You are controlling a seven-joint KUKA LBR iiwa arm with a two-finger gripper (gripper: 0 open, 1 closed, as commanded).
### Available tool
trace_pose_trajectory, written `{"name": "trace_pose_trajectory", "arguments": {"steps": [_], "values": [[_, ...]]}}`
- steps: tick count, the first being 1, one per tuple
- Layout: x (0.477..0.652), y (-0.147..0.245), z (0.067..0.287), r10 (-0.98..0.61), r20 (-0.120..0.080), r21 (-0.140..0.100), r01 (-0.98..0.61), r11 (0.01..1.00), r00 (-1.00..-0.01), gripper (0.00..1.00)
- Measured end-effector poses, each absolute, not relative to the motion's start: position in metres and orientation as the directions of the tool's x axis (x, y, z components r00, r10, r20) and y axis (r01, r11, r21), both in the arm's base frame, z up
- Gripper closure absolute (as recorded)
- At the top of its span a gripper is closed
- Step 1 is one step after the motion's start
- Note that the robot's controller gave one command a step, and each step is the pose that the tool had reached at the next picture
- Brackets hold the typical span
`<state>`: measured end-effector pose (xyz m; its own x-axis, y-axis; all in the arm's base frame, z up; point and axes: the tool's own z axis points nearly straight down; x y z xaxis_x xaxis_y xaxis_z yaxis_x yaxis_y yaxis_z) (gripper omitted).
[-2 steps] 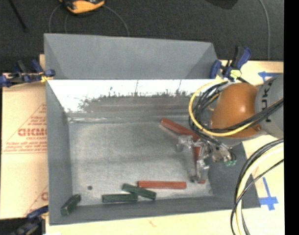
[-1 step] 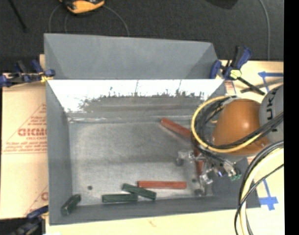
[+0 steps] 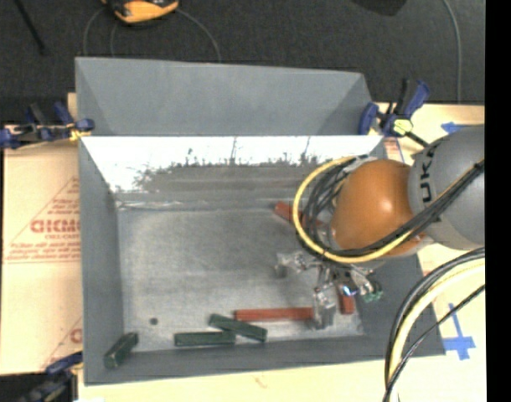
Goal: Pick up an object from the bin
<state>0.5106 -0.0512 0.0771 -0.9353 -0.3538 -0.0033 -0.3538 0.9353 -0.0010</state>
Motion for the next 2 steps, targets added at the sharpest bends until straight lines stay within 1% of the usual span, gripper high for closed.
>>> {"name": "trace_pose_trajectory", "arguments": {"steps": [1,2], "values": [[0.4881,-0.0492,0.0713,-0.442,-0.008,-0.004,-0.442,0.897,-0.897,1.00],[0.4881,-0.0492,0.0713,-0.442,-0.008,-0.004,-0.442,0.897,-0.897,1.00]]}}
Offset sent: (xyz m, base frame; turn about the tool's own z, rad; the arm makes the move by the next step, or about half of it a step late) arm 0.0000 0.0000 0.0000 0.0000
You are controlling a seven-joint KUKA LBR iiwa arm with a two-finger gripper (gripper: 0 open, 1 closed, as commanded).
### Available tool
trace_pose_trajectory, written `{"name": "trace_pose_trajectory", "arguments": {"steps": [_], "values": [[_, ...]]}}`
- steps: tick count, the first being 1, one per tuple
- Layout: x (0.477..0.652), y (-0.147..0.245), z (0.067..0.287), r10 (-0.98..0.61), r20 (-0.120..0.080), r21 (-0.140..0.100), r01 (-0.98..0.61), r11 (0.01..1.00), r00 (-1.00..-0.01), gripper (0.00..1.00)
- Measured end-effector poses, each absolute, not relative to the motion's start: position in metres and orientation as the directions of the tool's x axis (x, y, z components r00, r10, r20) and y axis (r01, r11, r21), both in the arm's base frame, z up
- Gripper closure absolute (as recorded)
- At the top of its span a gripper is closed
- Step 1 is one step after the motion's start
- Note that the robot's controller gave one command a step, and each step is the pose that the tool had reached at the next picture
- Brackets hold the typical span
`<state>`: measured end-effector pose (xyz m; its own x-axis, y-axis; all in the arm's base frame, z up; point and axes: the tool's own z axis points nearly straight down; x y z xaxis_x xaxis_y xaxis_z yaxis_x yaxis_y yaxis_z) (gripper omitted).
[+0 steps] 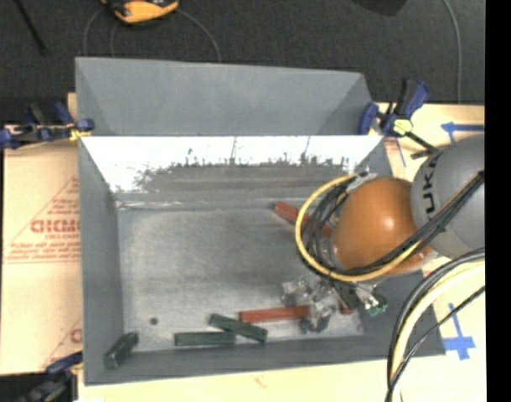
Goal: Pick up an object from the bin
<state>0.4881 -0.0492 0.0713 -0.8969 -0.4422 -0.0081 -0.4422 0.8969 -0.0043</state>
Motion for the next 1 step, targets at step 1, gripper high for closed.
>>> {"name": "trace_pose_trajectory", "arguments": {"steps": [1], "values": [[0.5075,-0.0291,0.2149,-0.588,-0.004,-0.002,-0.588,0.809,-0.809,1.00]]}}
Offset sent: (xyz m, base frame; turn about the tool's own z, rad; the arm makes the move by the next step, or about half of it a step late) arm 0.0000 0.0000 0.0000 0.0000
